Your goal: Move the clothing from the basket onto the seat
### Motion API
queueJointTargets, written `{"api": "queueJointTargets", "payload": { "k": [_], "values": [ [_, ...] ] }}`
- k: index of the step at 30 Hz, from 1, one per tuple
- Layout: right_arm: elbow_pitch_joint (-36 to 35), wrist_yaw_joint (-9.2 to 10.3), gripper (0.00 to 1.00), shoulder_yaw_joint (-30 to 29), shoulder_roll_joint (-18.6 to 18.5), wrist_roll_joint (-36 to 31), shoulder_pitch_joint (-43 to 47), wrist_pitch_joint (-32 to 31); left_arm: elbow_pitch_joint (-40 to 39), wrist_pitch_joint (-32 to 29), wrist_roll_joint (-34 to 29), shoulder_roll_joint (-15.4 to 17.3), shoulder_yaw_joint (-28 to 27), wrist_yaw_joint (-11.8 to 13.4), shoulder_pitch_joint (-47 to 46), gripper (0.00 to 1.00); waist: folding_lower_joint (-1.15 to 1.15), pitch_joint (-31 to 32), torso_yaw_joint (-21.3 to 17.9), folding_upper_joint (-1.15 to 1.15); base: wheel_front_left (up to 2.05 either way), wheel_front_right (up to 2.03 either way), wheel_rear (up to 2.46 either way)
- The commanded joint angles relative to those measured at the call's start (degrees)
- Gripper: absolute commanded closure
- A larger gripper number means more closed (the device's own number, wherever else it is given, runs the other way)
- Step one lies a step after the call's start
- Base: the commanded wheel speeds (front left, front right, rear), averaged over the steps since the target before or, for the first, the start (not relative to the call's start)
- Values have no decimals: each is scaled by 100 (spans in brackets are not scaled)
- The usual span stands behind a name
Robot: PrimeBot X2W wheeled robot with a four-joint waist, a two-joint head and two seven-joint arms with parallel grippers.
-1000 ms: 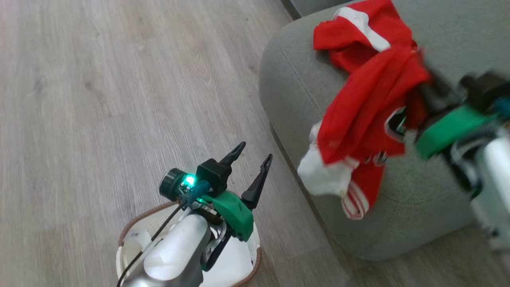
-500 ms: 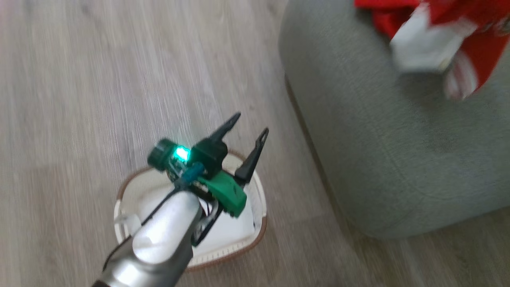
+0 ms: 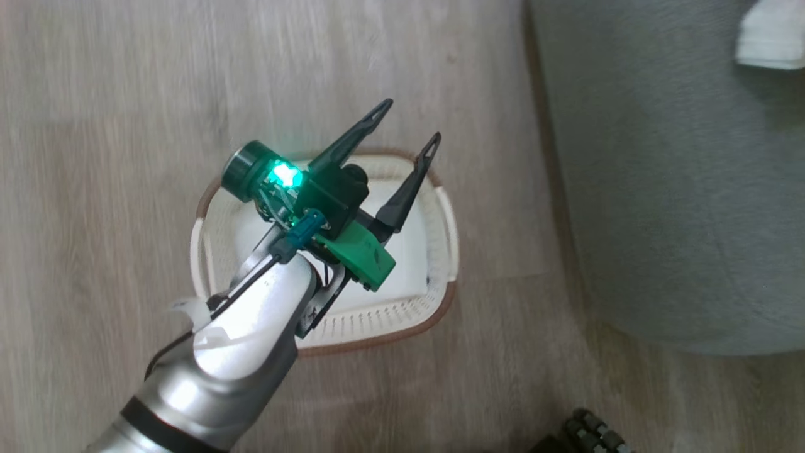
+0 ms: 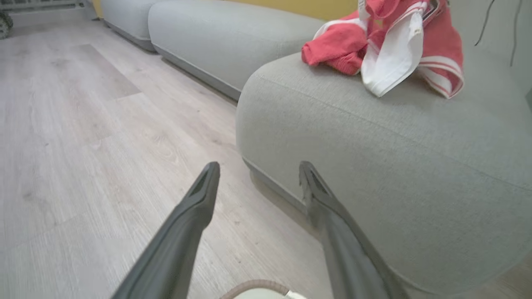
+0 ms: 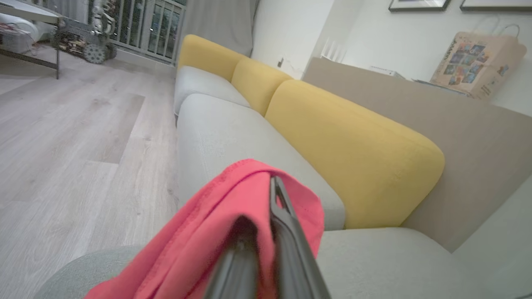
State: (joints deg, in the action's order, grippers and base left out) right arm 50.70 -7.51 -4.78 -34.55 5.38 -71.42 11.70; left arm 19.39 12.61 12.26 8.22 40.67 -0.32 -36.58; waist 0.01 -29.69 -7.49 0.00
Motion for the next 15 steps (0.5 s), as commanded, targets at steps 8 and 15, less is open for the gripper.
{"api": "queueJointTargets", "payload": {
  "k": [8,15],
  "values": [
    [603,2,99,-831,368,-959,-288,301,-518,-169,-146,267,-63,142,-201,0,-1,-796,380,0,0,0,0],
    [868,2,93,-1226,701,-1462,-214,327,-632,-257,-177,344,-32,191,-241,0,-1,-901,283,0,0,0,0]
  ]
}}
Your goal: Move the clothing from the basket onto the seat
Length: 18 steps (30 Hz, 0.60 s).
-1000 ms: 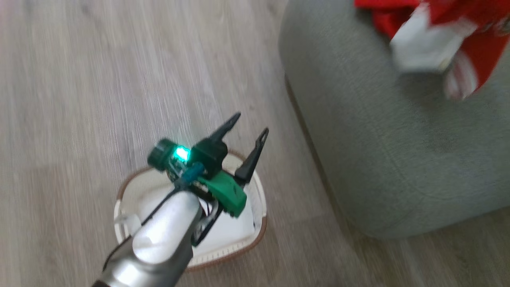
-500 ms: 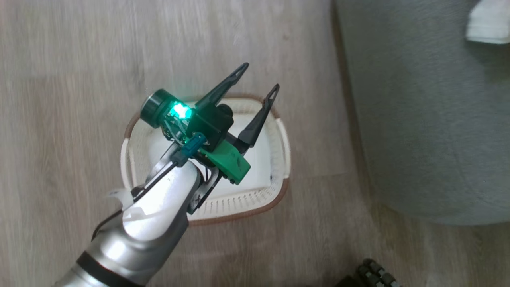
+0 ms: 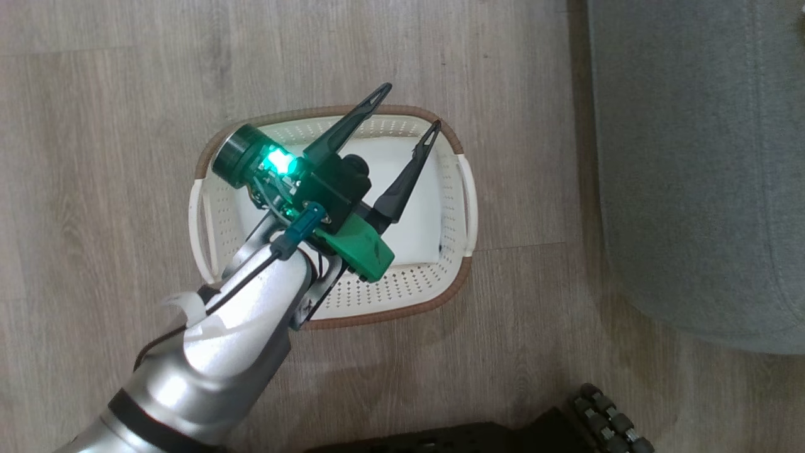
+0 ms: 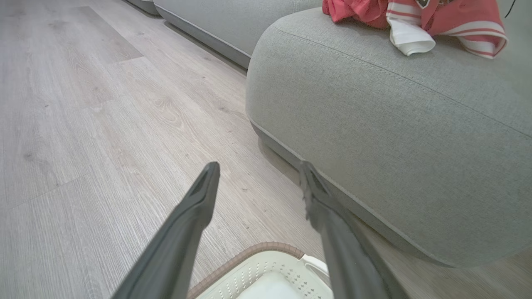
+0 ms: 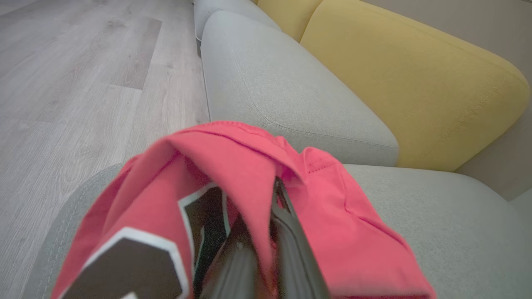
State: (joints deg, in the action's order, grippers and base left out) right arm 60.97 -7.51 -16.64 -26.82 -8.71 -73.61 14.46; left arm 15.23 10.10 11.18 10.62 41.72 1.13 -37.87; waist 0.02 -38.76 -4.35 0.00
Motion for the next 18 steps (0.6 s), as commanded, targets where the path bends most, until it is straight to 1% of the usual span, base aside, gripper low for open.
{"api": "queueJointTargets", "payload": {
  "k": [1,2,3,4,5,9,12,17,18],
  "values": [
    [-158,2,83,-74,-42,-95,24,51,-220,-12,-64,111,-134,49,-111,0,-2,14,-51,0,0,0,0],
    [-142,2,71,-103,-9,-120,49,51,-217,-15,-57,116,-132,54,-107,0,-2,31,-73,0,0,0,0],
    [-128,2,41,-117,27,-124,71,51,-212,-16,-47,119,-132,61,-100,0,-2,53,-93,0,0,0,0],
    [-124,2,4,-123,59,-110,88,52,-216,1,-24,112,-156,89,-88,0,-2,75,-119,0,0,0,0],
    [-128,2,0,-120,74,-94,108,52,-220,15,4,103,-179,111,-78,0,-2,95,-139,0,0,0,0],
    [-146,2,0,-20,125,35,222,52,-218,34,64,117,-232,170,-59,0,-2,215,-262,0,0,0,0],
    [-217,2,0,151,212,251,348,53,-228,48,139,127,-298,223,-24,0,-2,331,-391,0,0,0,0],
    [-500,2,0,731,284,715,792,53,-218,99,310,144,-433,326,120,0,-2,660,-579,0,0,0,0],
    [-599,2,0,948,272,940,987,53,-214,144,393,123,-505,389,191,0,-2,830,-623,0,0,0,0]
  ]
}}
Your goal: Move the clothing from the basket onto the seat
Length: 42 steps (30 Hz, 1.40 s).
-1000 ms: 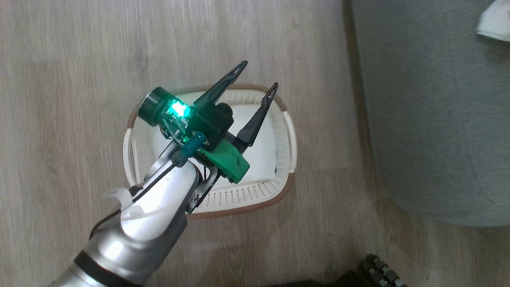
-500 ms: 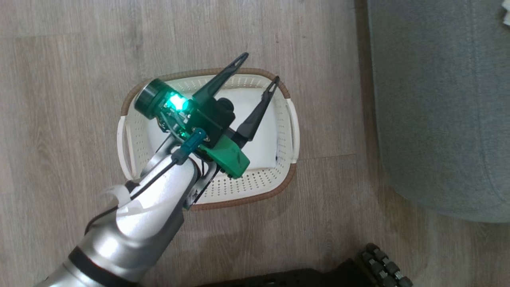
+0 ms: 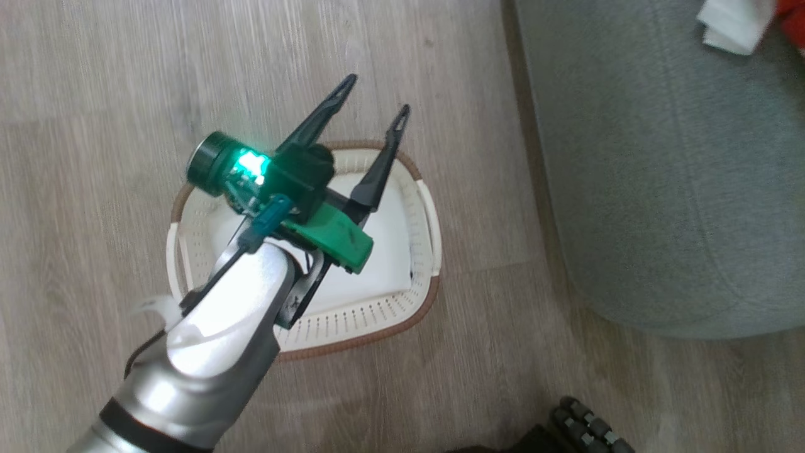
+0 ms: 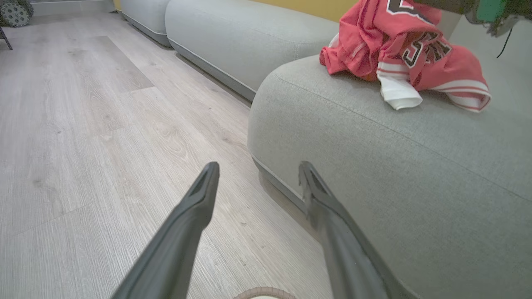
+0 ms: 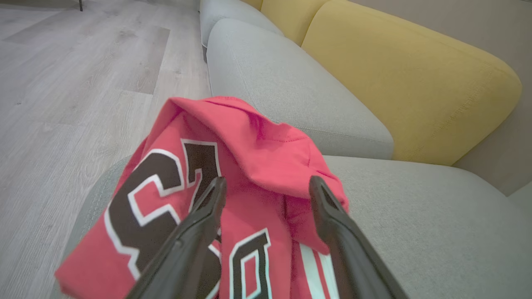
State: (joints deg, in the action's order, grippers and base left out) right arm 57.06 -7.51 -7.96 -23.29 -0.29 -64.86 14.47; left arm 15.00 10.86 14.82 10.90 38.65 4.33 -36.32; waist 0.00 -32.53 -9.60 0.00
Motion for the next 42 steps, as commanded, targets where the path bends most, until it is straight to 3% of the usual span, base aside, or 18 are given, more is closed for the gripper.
{"api": "queueJointTargets", "payload": {
  "k": [1,13,22,33,42],
  "values": [
    [-208,2,0,80,-82,98,112,52,-191,68,29,95,-198,68,37,0,0,207,-98,0,0,0,0],
    [-842,2,0,1352,-32,1222,1131,52,-43,360,488,-14,-687,458,766,0,0,1476,35,0,0,0,0],
    [-1285,2,0,1970,321,1469,1853,52,-136,411,684,15,-1205,753,1652,0,0,2306,350,0,0,0,0],
    [-2296,2,0,1734,941,1453,3277,52,-599,413,748,91,-2083,971,3085,0,0,3108,665,0,0,0,0],
    [-3193,2,0,1419,1712,957,4759,52,-912,413,626,-55,-2596,932,3957,0,0,3454,790,0,0,0,0]
  ]
}}
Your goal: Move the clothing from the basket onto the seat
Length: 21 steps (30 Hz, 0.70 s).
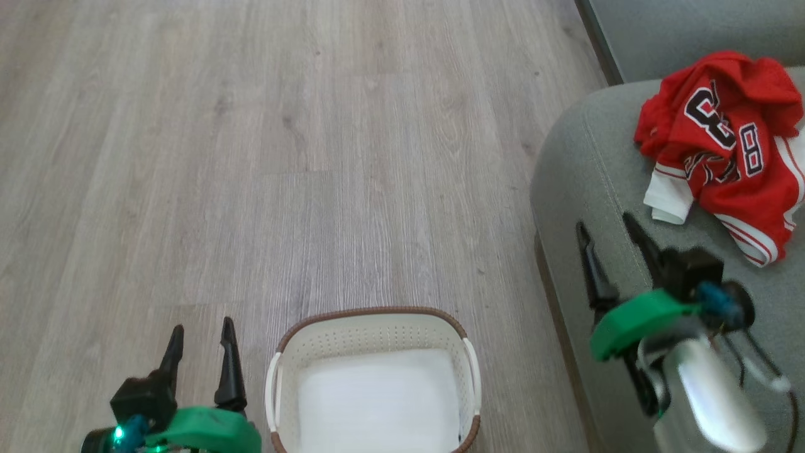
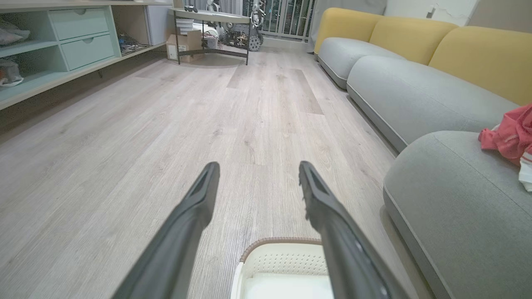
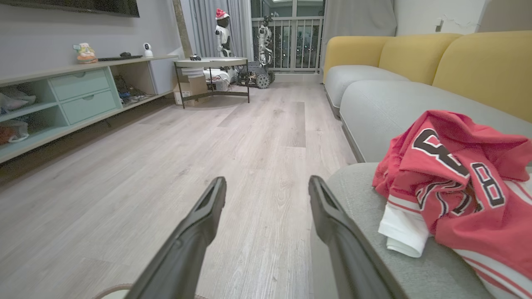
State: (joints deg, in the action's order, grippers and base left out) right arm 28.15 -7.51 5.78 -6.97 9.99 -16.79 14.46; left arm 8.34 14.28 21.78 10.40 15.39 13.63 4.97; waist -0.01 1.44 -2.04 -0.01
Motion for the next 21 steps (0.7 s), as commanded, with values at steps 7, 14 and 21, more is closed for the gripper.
{"api": "queueJointTargets", "payload": {
  "k": [7,14,21],
  "values": [
    [-889,2,0,-140,368,-195,682,53,-349,72,-183,-147,-451,-109,75,0,1,120,49,1,0,0,0],
    [-1270,2,0,-184,407,-89,1088,53,-301,72,-274,-320,-630,-271,205,0,1,134,25,1,0,0,0],
    [-1361,2,0,-150,408,-79,1165,53,-205,72,-345,-420,-768,-414,203,0,1,112,64,1,0,0,0]
  ]
}}
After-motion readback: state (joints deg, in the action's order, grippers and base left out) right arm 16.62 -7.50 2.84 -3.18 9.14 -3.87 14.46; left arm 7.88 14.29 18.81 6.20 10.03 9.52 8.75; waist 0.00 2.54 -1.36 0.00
